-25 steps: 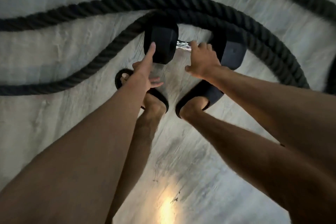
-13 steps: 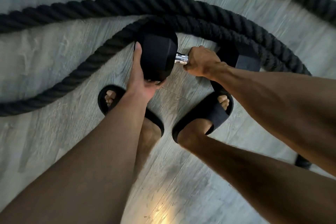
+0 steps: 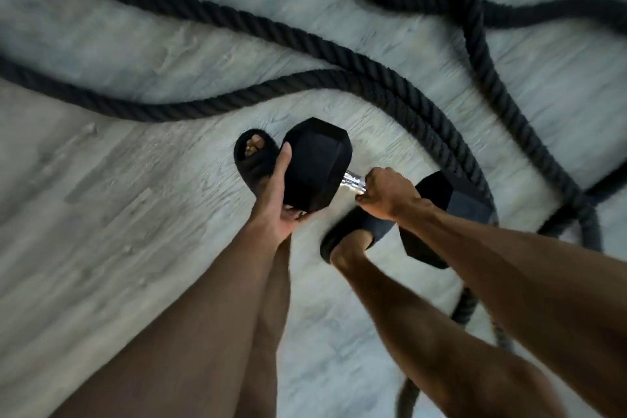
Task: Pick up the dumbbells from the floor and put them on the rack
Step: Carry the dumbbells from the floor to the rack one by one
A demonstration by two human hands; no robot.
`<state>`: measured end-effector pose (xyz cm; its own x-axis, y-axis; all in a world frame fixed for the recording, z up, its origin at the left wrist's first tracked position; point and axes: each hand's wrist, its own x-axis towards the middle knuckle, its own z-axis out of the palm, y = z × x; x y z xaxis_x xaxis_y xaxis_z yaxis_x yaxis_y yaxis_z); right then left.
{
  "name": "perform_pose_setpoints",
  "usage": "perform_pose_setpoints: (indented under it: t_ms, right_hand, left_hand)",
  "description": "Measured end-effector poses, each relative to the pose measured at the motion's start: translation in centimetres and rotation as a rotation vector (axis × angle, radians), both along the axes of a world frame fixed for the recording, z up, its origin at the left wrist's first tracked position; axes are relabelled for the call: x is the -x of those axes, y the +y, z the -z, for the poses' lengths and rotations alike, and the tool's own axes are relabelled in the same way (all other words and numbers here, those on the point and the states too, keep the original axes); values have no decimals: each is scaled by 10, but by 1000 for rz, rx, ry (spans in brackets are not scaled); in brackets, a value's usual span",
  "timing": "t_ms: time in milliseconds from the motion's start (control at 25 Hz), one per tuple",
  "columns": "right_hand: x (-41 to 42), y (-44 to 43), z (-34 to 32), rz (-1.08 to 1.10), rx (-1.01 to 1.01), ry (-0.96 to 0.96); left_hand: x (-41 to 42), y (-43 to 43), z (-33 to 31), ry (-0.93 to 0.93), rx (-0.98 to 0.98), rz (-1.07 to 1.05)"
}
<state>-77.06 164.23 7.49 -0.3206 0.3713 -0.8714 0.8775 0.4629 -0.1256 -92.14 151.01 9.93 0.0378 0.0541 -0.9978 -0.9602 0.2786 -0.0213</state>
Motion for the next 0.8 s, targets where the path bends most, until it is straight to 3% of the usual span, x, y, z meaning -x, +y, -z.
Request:
perform_pose_setpoints:
  t_ms: [120, 320, 520, 800]
  right_hand:
    - [21, -20, -55, -119, 8, -36]
    - [89, -67, -130, -476, 27, -24]
    - [159, -136, -178, -818, 30, -29]
    - [251, -243, -225, -1244, 28, -37]
  left_hand:
    - [4, -44, -50, -11, -75, -149]
    - [2, -135, -98, -5, -323, -692]
    - [-6, -205, -141, 174, -277, -1058]
    - [2, -292, -178, 248, -134, -1397]
